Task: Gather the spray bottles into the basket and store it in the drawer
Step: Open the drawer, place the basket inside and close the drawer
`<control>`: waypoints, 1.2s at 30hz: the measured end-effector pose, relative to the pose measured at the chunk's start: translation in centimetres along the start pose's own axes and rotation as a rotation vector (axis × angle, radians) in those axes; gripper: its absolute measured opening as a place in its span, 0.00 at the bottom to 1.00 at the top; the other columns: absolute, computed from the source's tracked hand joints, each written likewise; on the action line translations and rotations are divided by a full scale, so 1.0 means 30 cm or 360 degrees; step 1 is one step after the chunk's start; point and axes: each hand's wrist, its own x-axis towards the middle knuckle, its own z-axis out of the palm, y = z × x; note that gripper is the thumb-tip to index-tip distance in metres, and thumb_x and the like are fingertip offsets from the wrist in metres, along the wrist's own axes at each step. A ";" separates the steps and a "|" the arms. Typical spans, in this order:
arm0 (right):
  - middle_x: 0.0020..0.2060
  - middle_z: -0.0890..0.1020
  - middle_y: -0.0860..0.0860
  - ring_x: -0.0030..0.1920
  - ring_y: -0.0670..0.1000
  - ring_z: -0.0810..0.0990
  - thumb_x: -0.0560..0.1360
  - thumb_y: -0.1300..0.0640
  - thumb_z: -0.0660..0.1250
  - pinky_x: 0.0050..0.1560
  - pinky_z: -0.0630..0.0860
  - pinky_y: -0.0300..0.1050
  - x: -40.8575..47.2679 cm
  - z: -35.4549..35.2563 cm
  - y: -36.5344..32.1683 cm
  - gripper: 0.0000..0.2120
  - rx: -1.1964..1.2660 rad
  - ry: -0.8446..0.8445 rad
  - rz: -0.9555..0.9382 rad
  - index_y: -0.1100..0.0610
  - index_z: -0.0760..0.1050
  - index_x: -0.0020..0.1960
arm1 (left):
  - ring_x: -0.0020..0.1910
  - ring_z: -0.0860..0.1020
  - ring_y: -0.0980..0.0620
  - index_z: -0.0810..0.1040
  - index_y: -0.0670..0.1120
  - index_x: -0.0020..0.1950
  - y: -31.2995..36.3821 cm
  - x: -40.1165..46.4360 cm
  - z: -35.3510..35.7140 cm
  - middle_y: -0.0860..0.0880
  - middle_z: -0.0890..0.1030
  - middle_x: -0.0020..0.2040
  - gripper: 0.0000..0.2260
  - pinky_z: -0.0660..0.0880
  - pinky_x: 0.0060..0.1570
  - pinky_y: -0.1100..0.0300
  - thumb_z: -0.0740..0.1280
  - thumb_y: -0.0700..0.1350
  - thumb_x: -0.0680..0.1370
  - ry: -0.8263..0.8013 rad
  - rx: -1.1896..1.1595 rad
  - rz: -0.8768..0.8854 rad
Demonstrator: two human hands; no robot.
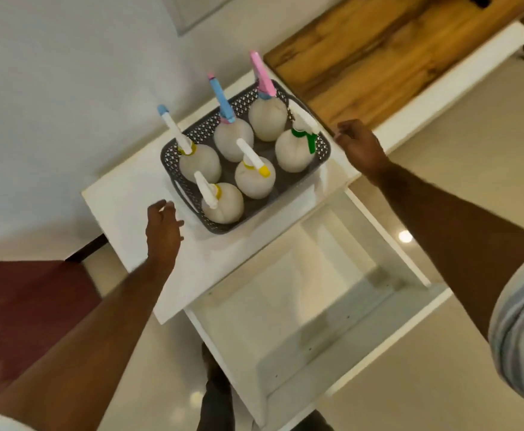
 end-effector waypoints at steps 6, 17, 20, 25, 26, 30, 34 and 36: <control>0.63 0.78 0.58 0.56 0.54 0.77 0.79 0.58 0.62 0.47 0.76 0.42 0.190 0.053 -0.131 0.17 -0.0236 -0.0385 -0.0020 0.61 0.73 0.66 | 0.63 0.78 0.42 0.63 0.48 0.77 0.092 0.147 0.047 0.45 0.75 0.68 0.25 0.79 0.55 0.46 0.63 0.49 0.81 -0.0279 -0.0076 -0.0246; 0.62 0.77 0.64 0.53 0.54 0.74 0.82 0.57 0.59 0.59 0.74 0.55 0.269 0.140 -0.163 0.17 -0.0298 -0.0564 -0.0047 0.63 0.71 0.69 | 0.51 0.81 0.44 0.71 0.45 0.69 0.071 0.213 0.072 0.40 0.80 0.62 0.22 0.82 0.43 0.48 0.70 0.37 0.76 -0.0496 -0.0027 -0.0115; 0.62 0.77 0.64 0.56 0.57 0.76 0.82 0.60 0.62 0.56 0.75 0.49 0.251 0.128 -0.167 0.16 -0.0332 -0.0554 -0.0087 0.63 0.71 0.68 | 0.55 0.81 0.42 0.71 0.45 0.66 0.075 0.193 0.070 0.41 0.80 0.62 0.20 0.82 0.41 0.48 0.69 0.36 0.76 -0.0495 -0.0027 -0.0100; 0.63 0.76 0.63 0.57 0.61 0.77 0.81 0.63 0.59 0.42 0.77 0.47 0.150 0.079 -0.145 0.18 -0.0290 -0.0538 0.0027 0.55 0.69 0.70 | 0.61 0.80 0.40 0.69 0.45 0.70 0.050 0.094 0.060 0.42 0.79 0.64 0.23 0.82 0.44 0.47 0.69 0.37 0.76 -0.0486 -0.0048 -0.0136; 0.63 0.76 0.64 0.57 0.63 0.78 0.81 0.63 0.59 0.43 0.77 0.49 0.120 0.065 -0.140 0.18 -0.0275 -0.0537 0.0052 0.55 0.69 0.70 | 0.60 0.80 0.41 0.69 0.46 0.70 0.041 0.064 0.054 0.42 0.79 0.64 0.23 0.82 0.42 0.49 0.69 0.37 0.76 -0.0500 -0.0043 -0.0132; 0.62 0.77 0.63 0.59 0.63 0.79 0.81 0.62 0.61 0.50 0.78 0.55 -0.043 -0.026 -0.103 0.17 -0.0244 -0.0573 0.0114 0.56 0.69 0.70 | 0.60 0.80 0.42 0.68 0.47 0.71 -0.012 -0.095 0.029 0.45 0.78 0.65 0.24 0.81 0.39 0.53 0.68 0.38 0.77 -0.0552 -0.0037 -0.0145; 0.62 0.79 0.58 0.55 0.53 0.80 0.81 0.63 0.61 0.50 0.79 0.49 -0.243 -0.120 -0.046 0.18 -0.0153 -0.0573 0.0210 0.53 0.70 0.70 | 0.58 0.81 0.46 0.70 0.51 0.71 -0.076 -0.290 0.004 0.48 0.79 0.64 0.28 0.83 0.45 0.48 0.70 0.50 0.71 -0.0574 -0.0028 -0.0168; 0.61 0.80 0.56 0.58 0.54 0.79 0.80 0.64 0.61 0.54 0.78 0.52 -0.338 -0.154 -0.004 0.19 -0.0157 -0.0540 0.0241 0.52 0.71 0.69 | 0.58 0.81 0.49 0.70 0.54 0.71 -0.124 -0.377 -0.003 0.50 0.79 0.63 0.28 0.83 0.46 0.49 0.69 0.52 0.70 -0.0561 0.0021 -0.0172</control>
